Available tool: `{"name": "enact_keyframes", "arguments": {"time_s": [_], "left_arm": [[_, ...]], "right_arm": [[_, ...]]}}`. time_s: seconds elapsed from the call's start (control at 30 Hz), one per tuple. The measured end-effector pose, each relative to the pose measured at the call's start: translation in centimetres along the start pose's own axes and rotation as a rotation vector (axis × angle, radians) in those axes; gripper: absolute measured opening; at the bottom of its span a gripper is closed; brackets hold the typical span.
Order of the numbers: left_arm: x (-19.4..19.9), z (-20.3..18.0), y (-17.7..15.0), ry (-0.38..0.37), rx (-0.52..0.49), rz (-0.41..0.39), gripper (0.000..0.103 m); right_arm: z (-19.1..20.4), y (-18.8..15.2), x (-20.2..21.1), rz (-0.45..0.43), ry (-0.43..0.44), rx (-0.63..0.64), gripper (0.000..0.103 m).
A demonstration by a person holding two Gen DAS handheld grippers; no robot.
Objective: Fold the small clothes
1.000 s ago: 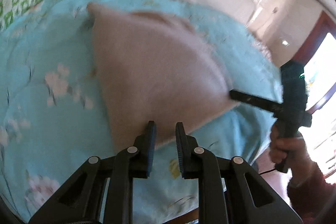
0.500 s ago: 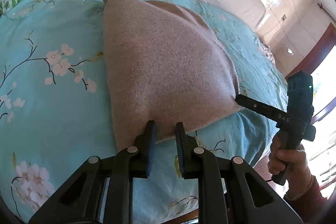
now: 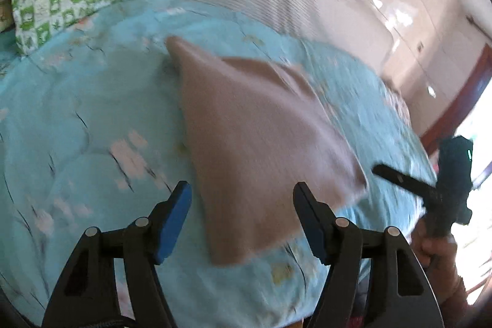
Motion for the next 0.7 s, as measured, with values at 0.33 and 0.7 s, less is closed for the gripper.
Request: {"name": "enact_keyframes", "arguments": {"time_s": [0.33,0.7], "left_arm": [[-5.4,4.6,7.2,-0.046,0.164,0.044,0.073],[-14.4,6.6,12.6,-0.035,0.188,0.132,0.071]], "right_arm": [[1.7,-0.7,-0.7,0.022,0.048,0.015,0.032],[0.8,-1.1,-0.6,0.03,0.059,-0.015,0.033]]}}
Point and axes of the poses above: each gripper's, at about its wrist camera, not at the fingertips, and x roughly against the way its jaws point, z to its left, y to its top, the point moved 8 cm from there along -x, roughly the way its jaws point, and after that the axes turned 1 degree about x, right-handed, at the moved point
